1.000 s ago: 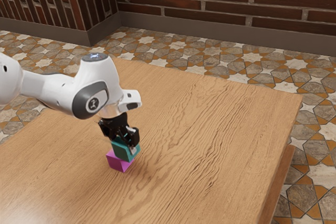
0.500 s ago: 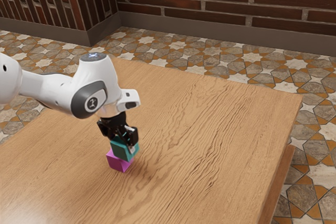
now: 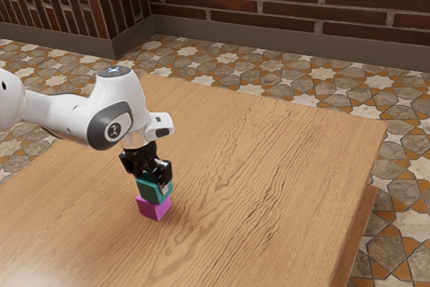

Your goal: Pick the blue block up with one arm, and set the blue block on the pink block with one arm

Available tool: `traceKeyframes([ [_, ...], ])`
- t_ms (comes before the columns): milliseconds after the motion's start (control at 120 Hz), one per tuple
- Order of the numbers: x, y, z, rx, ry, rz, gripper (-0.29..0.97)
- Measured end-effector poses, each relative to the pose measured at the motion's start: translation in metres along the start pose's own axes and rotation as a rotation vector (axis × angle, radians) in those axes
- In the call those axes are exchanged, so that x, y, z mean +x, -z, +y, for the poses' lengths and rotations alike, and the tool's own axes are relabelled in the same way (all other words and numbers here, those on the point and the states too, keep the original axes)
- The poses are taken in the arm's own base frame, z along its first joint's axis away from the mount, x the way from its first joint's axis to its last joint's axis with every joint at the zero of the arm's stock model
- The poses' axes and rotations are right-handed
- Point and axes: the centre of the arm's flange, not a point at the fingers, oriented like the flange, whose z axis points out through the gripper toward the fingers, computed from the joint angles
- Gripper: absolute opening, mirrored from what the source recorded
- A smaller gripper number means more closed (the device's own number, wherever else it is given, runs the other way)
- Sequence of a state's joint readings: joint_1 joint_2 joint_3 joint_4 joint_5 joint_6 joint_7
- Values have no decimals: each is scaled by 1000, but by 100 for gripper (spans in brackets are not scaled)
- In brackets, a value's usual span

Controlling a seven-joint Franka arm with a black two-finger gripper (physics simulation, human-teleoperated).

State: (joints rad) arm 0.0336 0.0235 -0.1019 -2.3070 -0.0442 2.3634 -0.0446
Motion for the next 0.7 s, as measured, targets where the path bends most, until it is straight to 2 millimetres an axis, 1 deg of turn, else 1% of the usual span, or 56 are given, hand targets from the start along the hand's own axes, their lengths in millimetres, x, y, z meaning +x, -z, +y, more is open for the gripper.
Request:
traceKeyframes([
  [183, -1, 0, 9, 0, -17, 0, 39],
  [333, -2, 0, 12, 0, -23, 0, 39],
  [483, -1, 1, 10, 0, -20, 2, 39],
  [700, -1, 1, 3, 0, -6, 2, 39],
])
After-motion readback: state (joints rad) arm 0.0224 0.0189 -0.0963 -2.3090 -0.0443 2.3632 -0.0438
